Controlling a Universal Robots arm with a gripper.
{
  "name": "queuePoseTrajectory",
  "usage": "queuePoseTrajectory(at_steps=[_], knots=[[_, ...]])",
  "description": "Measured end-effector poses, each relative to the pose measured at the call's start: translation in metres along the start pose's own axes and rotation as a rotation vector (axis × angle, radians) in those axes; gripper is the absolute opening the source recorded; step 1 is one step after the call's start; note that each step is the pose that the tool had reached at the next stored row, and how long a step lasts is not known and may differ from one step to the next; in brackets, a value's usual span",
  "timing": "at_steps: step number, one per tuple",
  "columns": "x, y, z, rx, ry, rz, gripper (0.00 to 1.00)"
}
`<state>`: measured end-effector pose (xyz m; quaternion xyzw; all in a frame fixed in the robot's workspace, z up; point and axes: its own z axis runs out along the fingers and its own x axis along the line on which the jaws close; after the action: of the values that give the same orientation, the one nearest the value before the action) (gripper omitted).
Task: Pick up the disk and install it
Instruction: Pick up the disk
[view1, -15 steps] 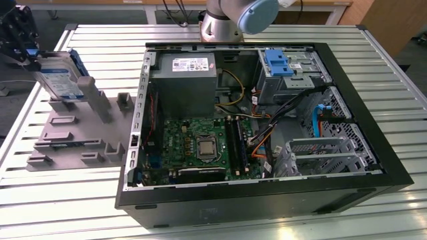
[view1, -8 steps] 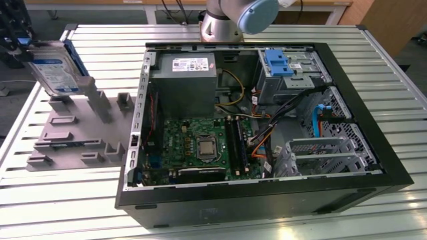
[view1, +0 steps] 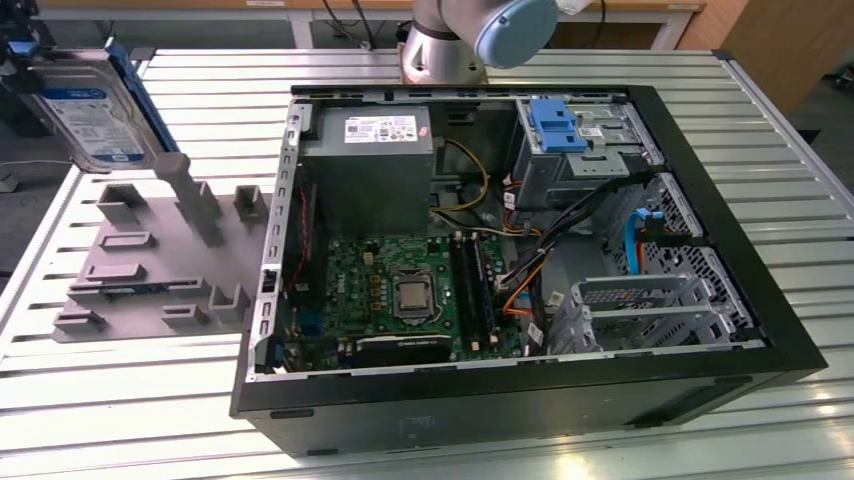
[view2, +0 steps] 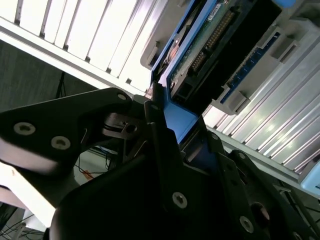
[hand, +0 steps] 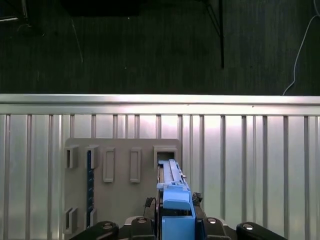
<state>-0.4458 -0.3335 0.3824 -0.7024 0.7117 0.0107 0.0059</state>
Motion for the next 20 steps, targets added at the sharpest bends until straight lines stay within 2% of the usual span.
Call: queuePoseTrajectory(at_steps=[20], knots=[[-0.0021,0.0006,-0.0891,0.0001,0.0000,0.000,0.36]])
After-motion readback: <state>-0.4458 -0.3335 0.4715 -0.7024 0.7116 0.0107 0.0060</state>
